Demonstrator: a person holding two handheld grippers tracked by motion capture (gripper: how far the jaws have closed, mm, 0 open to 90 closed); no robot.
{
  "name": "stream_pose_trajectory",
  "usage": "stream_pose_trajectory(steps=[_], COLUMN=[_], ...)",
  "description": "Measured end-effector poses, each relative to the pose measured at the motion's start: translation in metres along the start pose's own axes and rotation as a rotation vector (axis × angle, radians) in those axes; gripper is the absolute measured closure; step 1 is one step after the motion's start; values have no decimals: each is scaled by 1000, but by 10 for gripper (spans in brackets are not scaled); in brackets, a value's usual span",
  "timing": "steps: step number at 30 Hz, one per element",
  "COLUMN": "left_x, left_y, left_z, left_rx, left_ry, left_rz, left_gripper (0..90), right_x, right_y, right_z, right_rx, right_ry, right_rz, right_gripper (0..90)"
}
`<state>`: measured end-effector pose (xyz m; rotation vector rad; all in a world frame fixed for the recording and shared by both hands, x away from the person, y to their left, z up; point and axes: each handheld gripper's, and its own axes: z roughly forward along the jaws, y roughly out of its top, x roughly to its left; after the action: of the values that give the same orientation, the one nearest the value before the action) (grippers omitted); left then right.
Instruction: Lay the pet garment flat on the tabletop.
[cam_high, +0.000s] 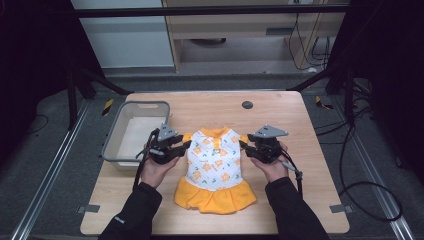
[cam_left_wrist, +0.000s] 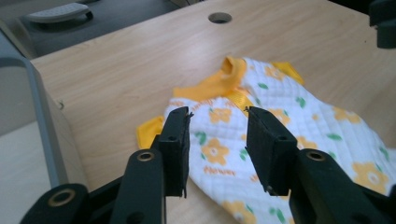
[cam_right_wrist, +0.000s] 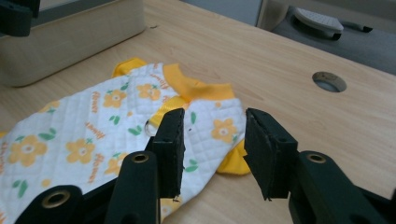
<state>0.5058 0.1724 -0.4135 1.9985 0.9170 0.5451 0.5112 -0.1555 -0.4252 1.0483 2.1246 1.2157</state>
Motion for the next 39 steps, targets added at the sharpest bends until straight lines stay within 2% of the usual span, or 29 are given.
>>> stream_pose_trajectory(steps=[5, 9, 11, 13, 18, 21, 27, 29, 34, 39], left_x=[-6, -9, -10, -13, -18, -21, -22, -23, -26, -25], left_y=[-15, -27, -33, -35, -39, -42, -50, -51, -59, -62], left_z=[-6, 2, 7, 10, 18, 23, 31, 33, 38, 39], left_rx=[9, 40, 46, 83, 97, 123, 173, 192, 240, 248], left_ry=[-28, -48, -65, -63, -80, -77, -81, -75, -72, -71], left_rz=[-16, -15, -32, -18, -18, 8, 7, 23, 22, 14], left_gripper=[672, 701, 710, 719, 741, 754, 772, 772, 772, 771], right_x=[8, 15, 19, 21, 25, 27, 29, 28, 27, 27], right_y=[-10, -19, -23, -27, -36, -41, -49, -52, -55, -58], right_z=[-4, 0, 4, 6, 14, 19, 27, 29, 30, 32], right_rx=[-3, 5, 22, 28, 65, 95, 147, 160, 178, 197], right_ry=[31, 59, 67, 71, 85, 91, 105, 106, 104, 104], right_rz=[-2, 4, -7, -9, -11, -23, -28, -32, -37, -43], right_gripper=[620, 638, 641, 658, 690, 720, 774, 779, 785, 790])
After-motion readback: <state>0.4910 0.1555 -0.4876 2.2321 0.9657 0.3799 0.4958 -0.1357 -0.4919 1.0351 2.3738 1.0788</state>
